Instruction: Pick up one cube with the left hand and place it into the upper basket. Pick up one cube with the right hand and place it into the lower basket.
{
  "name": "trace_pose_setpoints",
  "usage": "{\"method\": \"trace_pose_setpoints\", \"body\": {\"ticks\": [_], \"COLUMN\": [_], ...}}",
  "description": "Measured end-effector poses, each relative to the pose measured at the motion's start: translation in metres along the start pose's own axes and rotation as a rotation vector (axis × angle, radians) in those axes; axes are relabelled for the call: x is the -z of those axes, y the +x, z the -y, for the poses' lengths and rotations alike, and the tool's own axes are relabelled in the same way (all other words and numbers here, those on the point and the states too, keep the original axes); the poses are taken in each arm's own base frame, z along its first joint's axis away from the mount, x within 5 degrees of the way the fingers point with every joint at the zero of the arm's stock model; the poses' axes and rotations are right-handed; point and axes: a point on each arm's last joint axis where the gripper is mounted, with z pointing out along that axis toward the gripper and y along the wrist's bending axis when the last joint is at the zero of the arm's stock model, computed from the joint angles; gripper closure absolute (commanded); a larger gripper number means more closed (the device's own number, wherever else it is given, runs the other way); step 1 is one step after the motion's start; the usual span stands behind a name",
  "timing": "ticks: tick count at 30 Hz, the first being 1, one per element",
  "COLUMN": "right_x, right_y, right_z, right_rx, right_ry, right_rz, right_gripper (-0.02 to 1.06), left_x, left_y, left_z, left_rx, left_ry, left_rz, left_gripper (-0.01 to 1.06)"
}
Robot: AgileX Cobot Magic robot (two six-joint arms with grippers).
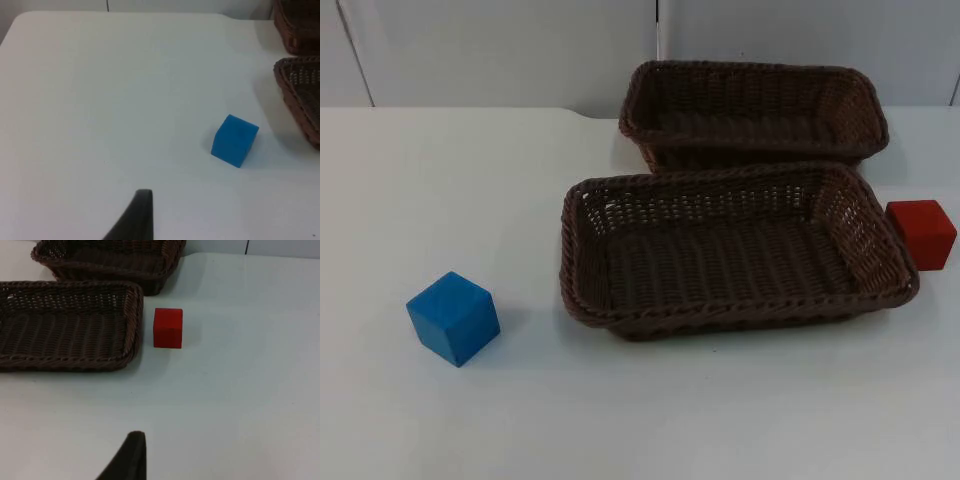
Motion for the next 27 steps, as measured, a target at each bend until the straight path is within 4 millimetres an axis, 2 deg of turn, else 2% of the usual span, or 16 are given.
{"method": "trace_pose_setpoints", "body": {"ticks": [9, 27], "right_x": [0.000, 0.000], "right_y": [0.000, 0.000], "right_z": [0.000, 0.000], "right_rx": [0.000, 0.000], "right_ry": [0.000, 0.000], "right_rz": [0.000, 0.000], "right_gripper": [-0.01, -0.01], "left_x": [0.004, -0.021], "left_y": [-0.022, -0.046], "left_z": [0.001, 0.008], "left_rx": [0.002, 0.045], "left_ry": [0.001, 0.087], "left_rz": [0.033, 0.011], "left_gripper": [0.00, 0.00]}}
